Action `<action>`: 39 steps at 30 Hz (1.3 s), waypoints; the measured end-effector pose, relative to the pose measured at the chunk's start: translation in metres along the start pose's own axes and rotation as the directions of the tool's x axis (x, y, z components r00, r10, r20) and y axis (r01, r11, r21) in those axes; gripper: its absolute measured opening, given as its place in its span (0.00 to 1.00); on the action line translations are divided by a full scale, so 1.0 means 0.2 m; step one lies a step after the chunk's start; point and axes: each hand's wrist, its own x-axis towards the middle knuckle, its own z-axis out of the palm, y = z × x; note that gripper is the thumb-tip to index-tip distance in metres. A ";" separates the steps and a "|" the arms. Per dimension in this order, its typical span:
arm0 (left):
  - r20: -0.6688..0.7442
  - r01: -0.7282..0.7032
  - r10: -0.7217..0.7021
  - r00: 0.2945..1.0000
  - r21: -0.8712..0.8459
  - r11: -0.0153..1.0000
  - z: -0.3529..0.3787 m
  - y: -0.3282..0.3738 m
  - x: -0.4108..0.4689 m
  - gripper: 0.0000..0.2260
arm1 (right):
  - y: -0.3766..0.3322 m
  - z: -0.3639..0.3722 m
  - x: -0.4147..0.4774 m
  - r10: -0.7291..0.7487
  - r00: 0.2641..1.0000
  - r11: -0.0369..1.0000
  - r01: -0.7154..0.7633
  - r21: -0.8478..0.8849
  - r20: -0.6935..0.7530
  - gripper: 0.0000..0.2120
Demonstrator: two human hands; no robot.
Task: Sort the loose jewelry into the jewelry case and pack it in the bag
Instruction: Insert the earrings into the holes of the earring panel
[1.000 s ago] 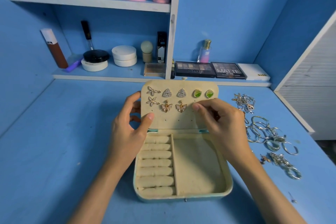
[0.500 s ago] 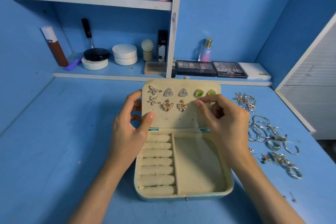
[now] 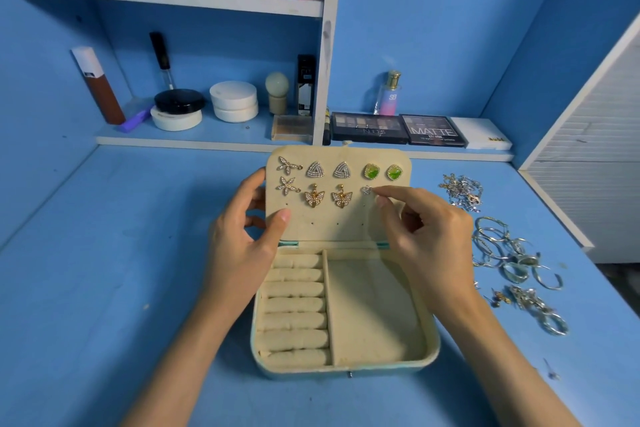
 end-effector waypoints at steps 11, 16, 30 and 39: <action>-0.022 -0.011 0.011 1.000 0.014 1.000 0.01 -0.04 0.01 0.18 | 0.10 -0.26 0.13 0.143 0.928 0.988 -0.151 -0.004 0.343 0.05; -0.027 -0.020 0.020 0.999 0.018 1.000 0.01 -0.05 0.02 0.20 | 0.18 -0.37 0.16 0.138 0.778 0.984 -0.037 -0.174 0.613 0.04; -0.012 -0.012 0.012 1.000 0.021 1.000 0.00 -0.06 0.01 0.21 | 0.30 -0.43 0.12 0.134 0.736 0.949 0.097 -0.300 0.663 0.04; -0.009 -0.010 0.011 1.000 0.020 1.000 0.00 -0.05 0.01 0.21 | 0.28 -0.43 0.11 0.097 0.642 0.969 0.112 -0.219 0.760 0.05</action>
